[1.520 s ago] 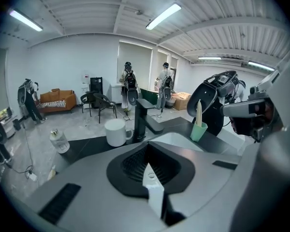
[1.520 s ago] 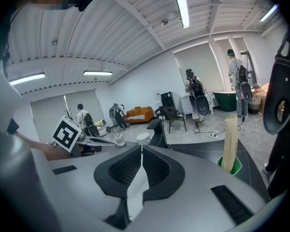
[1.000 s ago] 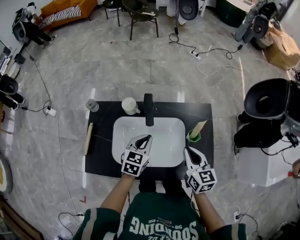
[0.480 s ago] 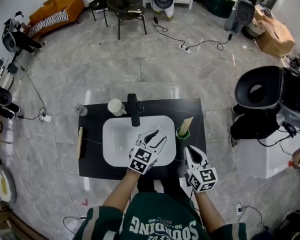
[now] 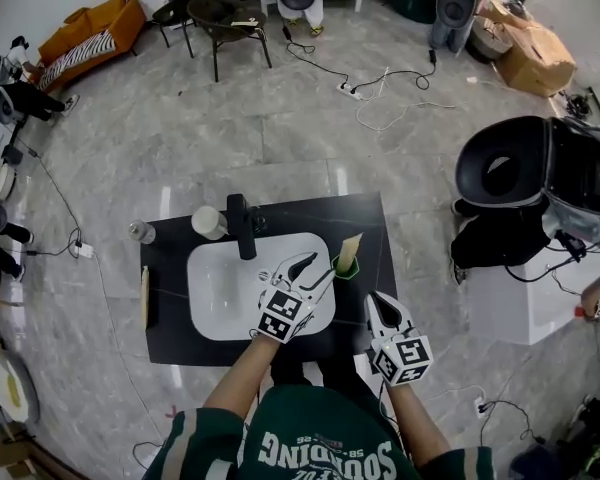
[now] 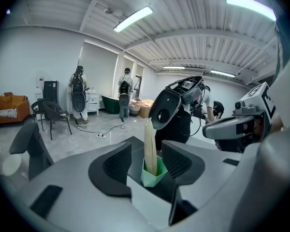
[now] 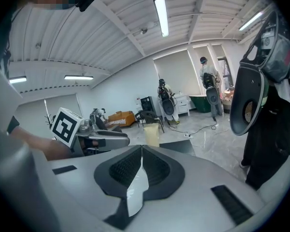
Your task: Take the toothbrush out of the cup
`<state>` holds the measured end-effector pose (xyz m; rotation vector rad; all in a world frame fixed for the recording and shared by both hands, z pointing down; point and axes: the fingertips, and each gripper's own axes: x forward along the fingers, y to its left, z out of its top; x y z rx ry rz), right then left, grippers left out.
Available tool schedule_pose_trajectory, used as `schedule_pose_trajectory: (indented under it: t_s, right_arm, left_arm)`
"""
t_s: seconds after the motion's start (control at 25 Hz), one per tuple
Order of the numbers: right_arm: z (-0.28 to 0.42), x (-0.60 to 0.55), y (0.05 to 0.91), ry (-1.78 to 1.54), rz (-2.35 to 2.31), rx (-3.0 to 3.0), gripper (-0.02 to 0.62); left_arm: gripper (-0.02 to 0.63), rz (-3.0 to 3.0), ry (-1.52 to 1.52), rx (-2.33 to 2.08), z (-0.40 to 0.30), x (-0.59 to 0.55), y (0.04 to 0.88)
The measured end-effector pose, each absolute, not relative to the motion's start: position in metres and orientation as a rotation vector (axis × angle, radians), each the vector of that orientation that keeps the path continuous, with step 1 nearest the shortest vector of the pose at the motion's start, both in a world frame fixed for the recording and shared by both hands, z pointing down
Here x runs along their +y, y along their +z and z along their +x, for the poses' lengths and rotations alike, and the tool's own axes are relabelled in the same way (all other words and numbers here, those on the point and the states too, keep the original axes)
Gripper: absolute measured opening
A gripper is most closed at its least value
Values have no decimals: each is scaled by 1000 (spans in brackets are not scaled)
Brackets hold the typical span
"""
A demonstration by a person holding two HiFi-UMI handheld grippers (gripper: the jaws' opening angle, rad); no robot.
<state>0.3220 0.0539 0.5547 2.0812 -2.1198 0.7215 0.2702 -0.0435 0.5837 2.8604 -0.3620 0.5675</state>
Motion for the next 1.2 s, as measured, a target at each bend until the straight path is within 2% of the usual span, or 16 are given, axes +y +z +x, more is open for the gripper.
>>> schedule_pose_trajectory:
  t_s: [0.84, 1.04, 1.2]
  right_arm:
    - [360, 68, 570, 770, 2121, -2044, 41]
    - [366, 69, 573, 774, 2132, -2032, 41]
    - [367, 70, 574, 775, 2134, -2027, 41]
  left_arm:
    - [187, 2737, 665, -268, 331, -44, 644]
    - [118, 2725, 667, -267, 332, -41, 652]
    - [90, 2732, 650, -248, 331, -38, 648]
